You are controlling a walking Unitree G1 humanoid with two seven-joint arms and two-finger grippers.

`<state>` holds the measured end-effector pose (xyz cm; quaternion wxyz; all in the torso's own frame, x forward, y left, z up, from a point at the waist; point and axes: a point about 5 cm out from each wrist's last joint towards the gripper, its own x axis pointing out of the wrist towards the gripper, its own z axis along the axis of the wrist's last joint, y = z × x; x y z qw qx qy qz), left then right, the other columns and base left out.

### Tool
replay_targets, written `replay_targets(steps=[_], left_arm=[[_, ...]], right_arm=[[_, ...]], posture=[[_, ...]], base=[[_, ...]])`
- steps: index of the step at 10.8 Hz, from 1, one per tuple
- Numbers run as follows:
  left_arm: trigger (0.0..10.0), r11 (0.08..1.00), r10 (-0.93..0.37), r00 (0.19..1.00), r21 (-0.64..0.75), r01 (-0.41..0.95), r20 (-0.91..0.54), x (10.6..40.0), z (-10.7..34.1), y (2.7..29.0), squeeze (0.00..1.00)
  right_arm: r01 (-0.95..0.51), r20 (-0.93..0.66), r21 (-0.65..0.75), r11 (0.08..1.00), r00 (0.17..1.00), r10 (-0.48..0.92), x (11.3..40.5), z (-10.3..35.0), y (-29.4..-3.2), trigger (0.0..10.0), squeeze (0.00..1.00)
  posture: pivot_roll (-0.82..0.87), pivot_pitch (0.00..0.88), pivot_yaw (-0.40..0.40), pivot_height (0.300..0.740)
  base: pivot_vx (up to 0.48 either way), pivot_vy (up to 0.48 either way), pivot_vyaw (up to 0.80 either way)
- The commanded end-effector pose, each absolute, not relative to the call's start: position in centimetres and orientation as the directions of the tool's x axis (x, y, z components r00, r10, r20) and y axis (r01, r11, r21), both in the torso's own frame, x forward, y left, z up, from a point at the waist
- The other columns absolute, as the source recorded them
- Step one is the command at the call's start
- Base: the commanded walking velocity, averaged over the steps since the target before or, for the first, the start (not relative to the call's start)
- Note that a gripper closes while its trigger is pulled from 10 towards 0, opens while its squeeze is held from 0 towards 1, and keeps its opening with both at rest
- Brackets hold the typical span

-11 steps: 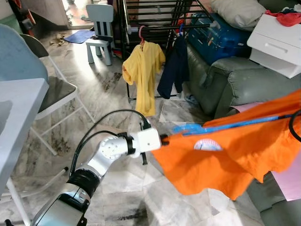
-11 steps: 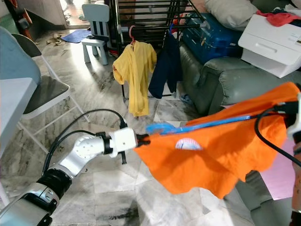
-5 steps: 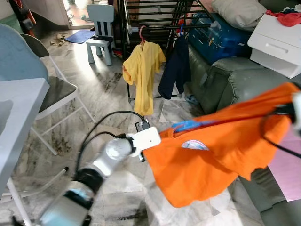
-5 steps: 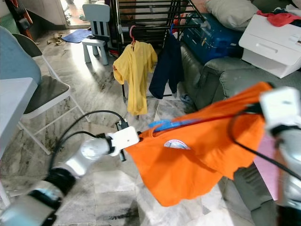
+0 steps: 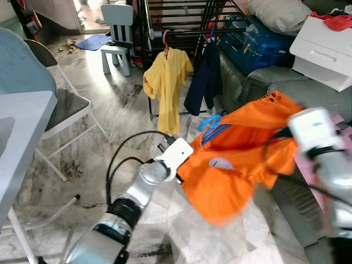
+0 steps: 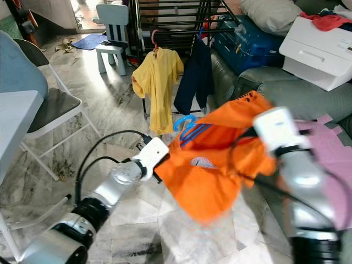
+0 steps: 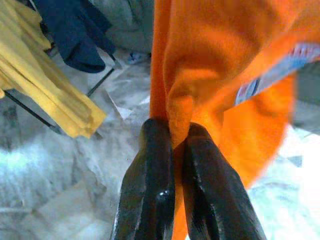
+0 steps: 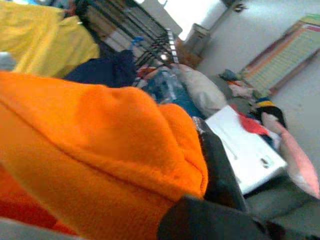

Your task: Hang hanger

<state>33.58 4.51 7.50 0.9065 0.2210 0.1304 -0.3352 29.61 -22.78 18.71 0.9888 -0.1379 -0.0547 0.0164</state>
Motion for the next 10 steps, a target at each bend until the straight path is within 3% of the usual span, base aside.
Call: replay_targets(steps=[1,3,5,8,9,10], left_arm=[[0.0,0.713,-0.536,0.769,0.301,0.634,-0.349,34.0,8.5,4.0,0.0],[0.0,0.735,-0.52,0.779,0.281,0.617,-0.35,34.2,8.6,4.1,0.0],[0.0,0.766,-0.492,0.8,0.264,0.585,-0.344,34.7,9.0,4.5,0.0],[0.0,0.78,-0.478,0.808,0.258,0.571,-0.345,35.0,9.3,4.7,0.0],[0.0,0.782,-0.478,0.809,0.254,0.569,-0.341,35.1,9.5,4.6,0.0],[0.0,0.781,-0.481,0.809,0.253,0.57,-0.338,35.1,9.6,4.6,0.0]], right_arm=[[-0.119,0.075,-0.268,0.956,0.987,0.144,29.3,18.0,-20.1,0.0,0.0],[-0.236,-0.014,-0.251,0.939,0.971,0.24,28.6,16.2,-18.2,0.0,0.0],[-0.381,-0.211,-0.238,0.893,0.918,0.336,26.7,12.6,-16.7,0.0,0.0],[-0.475,-0.329,-0.204,0.856,0.857,0.397,25.0,10.6,-15.1,0.0,0.0],[-0.506,-0.381,-0.244,0.827,0.835,0.398,24.6,9.9,-15.1,10.0,0.0],[-0.52,-0.406,-0.277,0.808,0.825,0.392,24.4,9.5,-15.5,10.0,0.73]], posture=[[-0.05,0.0,-0.029,0.74],[-0.05,0.0,-0.03,0.74],[-0.05,0.0,-0.033,0.74],[-0.05,0.0,-0.033,0.74],[-0.04,0.0,-0.034,0.74],[-0.04,0.0,-0.036,0.74]], base=[[0.0,0.0,0.0],[0.0,0.0,0.0],[0.0,0.0,0.0],[0.0,0.0,0.0],[0.0,0.0,0.0],[0.0,0.0,0.0]])
